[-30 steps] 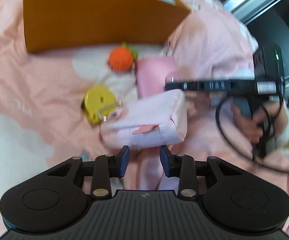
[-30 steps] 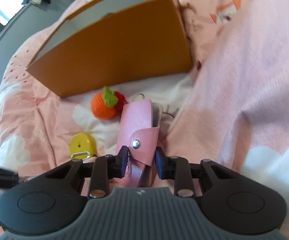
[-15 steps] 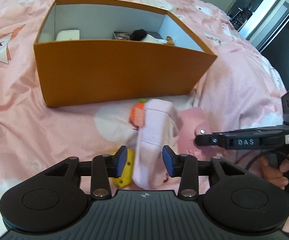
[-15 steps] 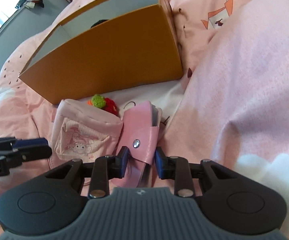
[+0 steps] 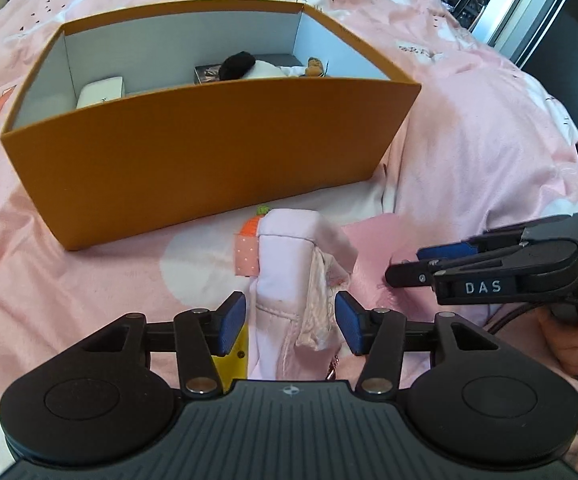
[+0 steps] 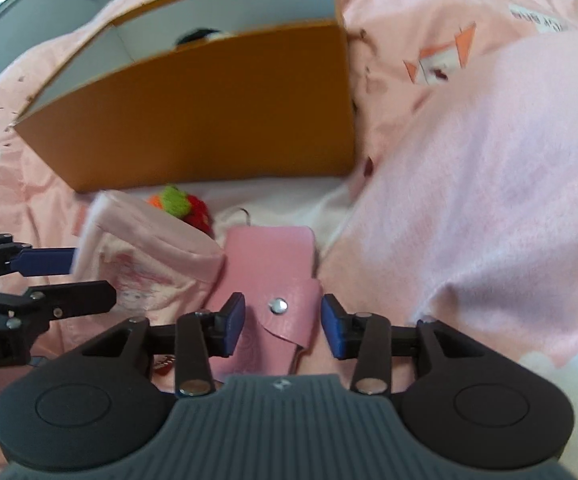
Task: Organize objects
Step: 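Grasp the pink pouch with the left gripper, then carry the pouch and wallet over the orange box with both grippers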
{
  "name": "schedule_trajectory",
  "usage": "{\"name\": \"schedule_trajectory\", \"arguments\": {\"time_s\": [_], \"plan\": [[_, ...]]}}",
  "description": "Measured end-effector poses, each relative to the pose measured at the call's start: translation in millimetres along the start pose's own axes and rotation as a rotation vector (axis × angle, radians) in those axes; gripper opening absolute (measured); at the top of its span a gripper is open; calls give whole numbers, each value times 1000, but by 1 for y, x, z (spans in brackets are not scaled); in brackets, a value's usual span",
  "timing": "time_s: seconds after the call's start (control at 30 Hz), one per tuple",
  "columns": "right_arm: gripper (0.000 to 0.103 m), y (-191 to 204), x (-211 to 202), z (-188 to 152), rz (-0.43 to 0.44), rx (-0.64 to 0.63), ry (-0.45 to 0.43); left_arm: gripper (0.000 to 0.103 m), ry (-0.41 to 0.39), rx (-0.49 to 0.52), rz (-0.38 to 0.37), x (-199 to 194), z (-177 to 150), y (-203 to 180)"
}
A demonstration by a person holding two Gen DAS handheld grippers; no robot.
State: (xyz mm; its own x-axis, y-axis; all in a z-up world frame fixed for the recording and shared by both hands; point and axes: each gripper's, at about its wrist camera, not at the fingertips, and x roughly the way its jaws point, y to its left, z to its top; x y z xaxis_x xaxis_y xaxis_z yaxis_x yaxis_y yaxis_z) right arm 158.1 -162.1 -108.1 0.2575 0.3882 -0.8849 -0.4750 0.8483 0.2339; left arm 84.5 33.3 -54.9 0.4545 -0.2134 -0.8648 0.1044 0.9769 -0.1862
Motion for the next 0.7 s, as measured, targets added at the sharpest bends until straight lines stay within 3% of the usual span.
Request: {"name": "schedule_trajectory", "arguments": {"time_s": [0.07,0.1,0.33,0.7], "plan": [[44,-3,4,-1,9,15,8,58,-8,14,45,4,1,-4],[44,-4,4,0,14,15,7,52,-10,22,54,5,0,-5],[36,4,5,0,-6,-38,-14,32,-26,-20,17,3,-4,3],[35,34,-46,3,-69,-159,-157,27,-193,-123,-28,-50,-9,24]]}}
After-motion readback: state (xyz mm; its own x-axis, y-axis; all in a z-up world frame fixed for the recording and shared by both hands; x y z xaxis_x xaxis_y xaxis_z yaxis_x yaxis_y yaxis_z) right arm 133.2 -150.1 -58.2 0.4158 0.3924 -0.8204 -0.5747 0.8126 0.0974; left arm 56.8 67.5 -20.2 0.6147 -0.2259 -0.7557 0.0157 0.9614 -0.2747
